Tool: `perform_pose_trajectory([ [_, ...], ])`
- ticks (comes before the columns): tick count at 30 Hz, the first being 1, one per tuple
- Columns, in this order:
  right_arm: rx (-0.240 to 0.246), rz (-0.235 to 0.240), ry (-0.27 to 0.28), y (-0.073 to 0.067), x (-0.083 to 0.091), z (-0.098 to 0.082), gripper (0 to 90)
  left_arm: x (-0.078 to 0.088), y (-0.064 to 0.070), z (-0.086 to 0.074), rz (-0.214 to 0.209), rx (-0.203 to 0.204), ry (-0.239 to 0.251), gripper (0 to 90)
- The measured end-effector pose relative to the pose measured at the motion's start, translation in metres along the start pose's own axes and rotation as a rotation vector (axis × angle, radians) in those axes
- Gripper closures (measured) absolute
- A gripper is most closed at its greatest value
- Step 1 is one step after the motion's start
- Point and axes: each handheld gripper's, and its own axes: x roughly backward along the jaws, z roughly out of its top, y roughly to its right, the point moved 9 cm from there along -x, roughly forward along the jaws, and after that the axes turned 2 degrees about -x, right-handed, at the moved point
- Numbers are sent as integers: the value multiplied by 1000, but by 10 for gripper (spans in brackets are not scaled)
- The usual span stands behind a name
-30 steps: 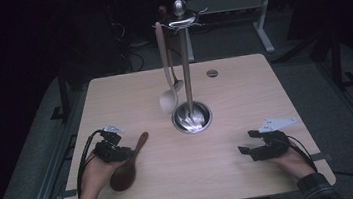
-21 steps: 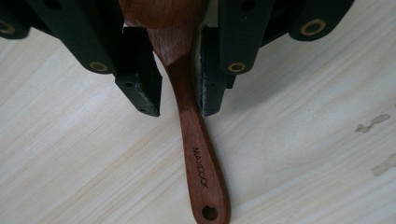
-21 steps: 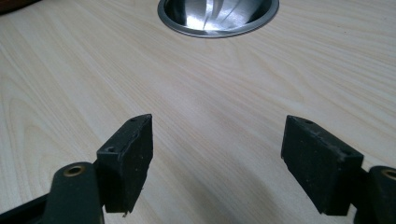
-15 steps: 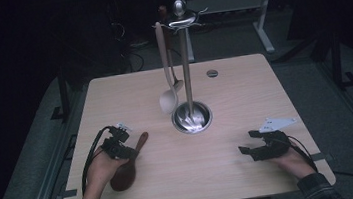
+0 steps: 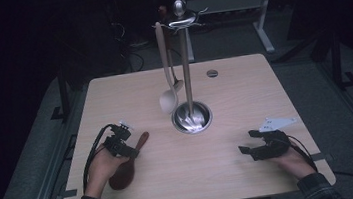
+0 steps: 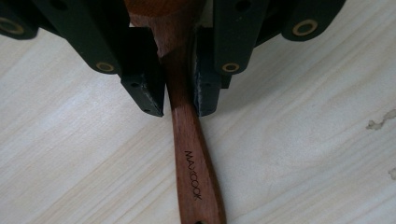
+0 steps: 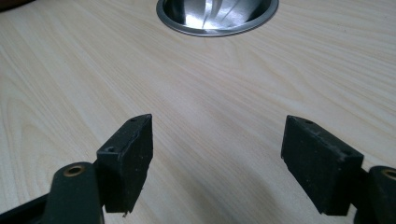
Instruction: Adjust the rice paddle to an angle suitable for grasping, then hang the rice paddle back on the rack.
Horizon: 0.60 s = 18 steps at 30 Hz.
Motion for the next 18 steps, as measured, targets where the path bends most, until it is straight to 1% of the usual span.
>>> perform_pose_trajectory([
  [6,4,1,1,0,-1,0,247,-1,-1,2,17,-1,-27,757],
  [8,1,2,-2,0,-1,0,247,-1,-1,3,15,15,-42,772],
  [10,0,2,-1,0,-1,0,247,-1,-1,4,14,19,-50,774],
  [11,0,1,-1,0,-1,0,247,-1,-2,4,18,11,-59,774],
  [12,0,2,-1,0,-1,0,247,-2,-1,5,20,17,-63,774],
  [13,-1,1,-1,1,-1,0,246,-2,-1,5,23,9,-81,774],
  [16,2,3,-2,1,-2,0,247,-2,-1,7,31,7,-111,774],
  [17,1,4,-4,1,-2,0,246,-2,-1,7,38,0,-117,776],
  [18,0,5,-5,0,-2,0,247,-3,-1,8,37,2,-119,777],
])
